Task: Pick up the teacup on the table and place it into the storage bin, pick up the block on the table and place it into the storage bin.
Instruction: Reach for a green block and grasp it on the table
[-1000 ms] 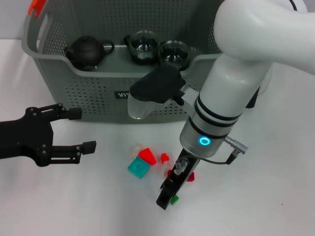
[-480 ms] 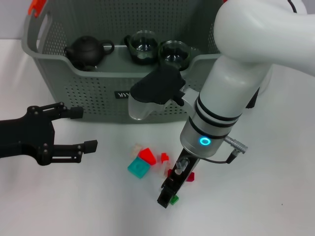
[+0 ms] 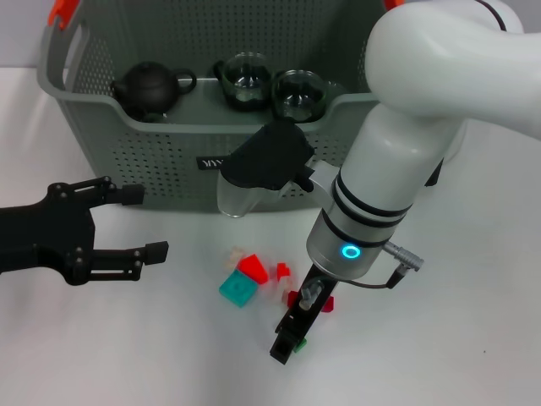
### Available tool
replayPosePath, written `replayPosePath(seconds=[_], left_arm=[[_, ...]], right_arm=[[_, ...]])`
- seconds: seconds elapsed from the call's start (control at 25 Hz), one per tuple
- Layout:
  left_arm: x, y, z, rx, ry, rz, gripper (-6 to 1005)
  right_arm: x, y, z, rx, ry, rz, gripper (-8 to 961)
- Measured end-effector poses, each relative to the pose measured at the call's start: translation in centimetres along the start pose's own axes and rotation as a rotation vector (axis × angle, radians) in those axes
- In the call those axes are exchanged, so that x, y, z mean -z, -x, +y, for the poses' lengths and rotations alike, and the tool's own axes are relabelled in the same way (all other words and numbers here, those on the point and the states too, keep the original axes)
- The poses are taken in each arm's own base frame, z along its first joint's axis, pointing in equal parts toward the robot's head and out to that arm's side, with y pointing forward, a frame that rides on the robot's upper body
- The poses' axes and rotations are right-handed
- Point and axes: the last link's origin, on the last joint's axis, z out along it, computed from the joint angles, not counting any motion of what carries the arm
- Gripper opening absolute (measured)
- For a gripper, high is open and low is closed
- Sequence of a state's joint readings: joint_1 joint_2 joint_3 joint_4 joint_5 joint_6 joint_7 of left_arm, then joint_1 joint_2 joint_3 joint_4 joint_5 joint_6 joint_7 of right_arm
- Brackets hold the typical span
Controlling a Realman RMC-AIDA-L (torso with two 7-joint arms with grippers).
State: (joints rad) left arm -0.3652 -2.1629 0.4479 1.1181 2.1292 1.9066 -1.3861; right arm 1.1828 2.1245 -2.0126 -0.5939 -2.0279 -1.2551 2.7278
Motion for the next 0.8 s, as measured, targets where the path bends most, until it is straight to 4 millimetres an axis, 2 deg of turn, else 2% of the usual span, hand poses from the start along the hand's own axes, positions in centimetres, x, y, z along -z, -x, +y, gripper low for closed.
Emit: replayPosePath(seconds=[0.8], left_arm=[[-0.43,-0.09,-0.06,0.002,0.012,0.009,891]], right_arm=[[-0.42,-0.39,-0.33,0.008,-0.023,0.014,568]])
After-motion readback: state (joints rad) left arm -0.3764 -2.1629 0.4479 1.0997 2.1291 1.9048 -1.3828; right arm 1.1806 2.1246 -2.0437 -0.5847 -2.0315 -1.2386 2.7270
